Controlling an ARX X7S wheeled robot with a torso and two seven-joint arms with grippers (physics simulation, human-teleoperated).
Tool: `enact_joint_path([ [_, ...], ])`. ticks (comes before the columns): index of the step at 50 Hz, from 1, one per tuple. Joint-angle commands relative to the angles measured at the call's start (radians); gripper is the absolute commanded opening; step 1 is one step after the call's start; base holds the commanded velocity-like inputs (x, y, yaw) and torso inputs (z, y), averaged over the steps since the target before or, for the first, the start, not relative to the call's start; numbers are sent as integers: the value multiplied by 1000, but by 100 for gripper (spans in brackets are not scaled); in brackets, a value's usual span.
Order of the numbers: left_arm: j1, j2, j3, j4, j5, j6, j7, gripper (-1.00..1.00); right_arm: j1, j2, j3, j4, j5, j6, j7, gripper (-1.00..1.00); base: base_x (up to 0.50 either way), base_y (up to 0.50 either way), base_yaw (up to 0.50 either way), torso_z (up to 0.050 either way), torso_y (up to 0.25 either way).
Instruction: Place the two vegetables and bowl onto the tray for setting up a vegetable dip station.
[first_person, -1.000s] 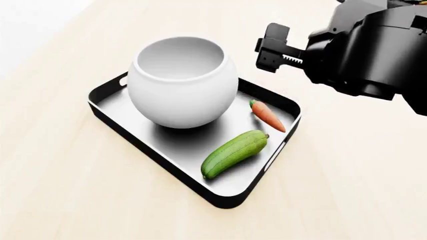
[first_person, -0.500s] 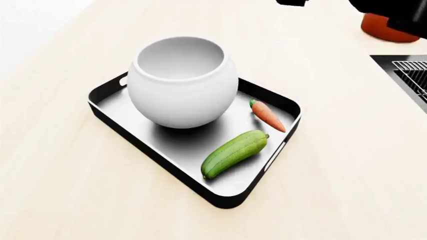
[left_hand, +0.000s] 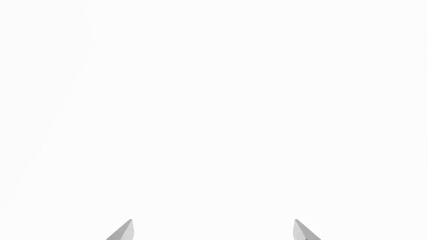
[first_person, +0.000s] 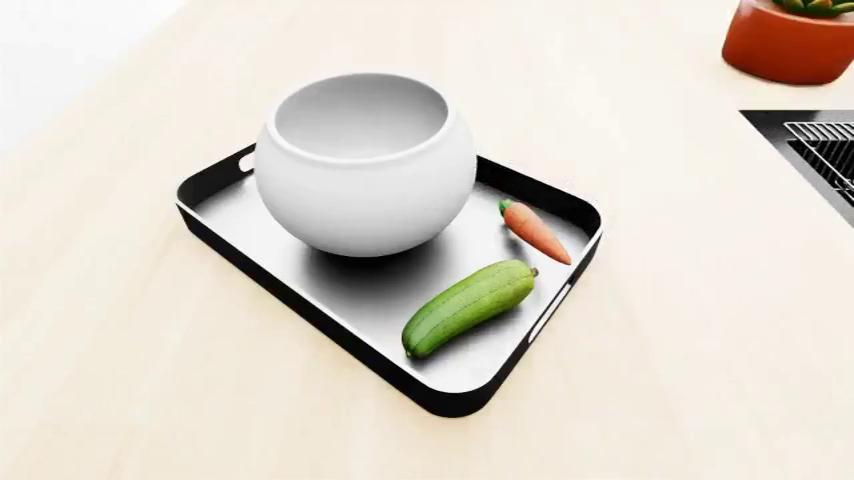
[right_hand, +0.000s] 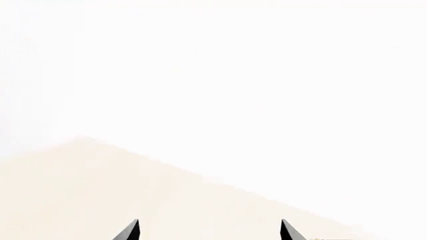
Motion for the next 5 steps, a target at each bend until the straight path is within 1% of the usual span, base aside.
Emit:
enact_joint_path([
  [1, -30, 2, -15, -5, -8, 5, -8, 100, 64, -127, 210, 24, -94, 312, 19, 100, 0, 0, 0, 0, 0],
  [4, -32, 3, -21, -3, -4, 9, -5, 100, 64, -160, 266, 18, -126, 392, 18, 100, 0, 0, 0, 0, 0],
  [5, -34, 2, -23, -3, 0, 10, -3, 100, 66, -163, 272, 1, -146, 405, -4, 100, 0, 0, 0, 0, 0],
])
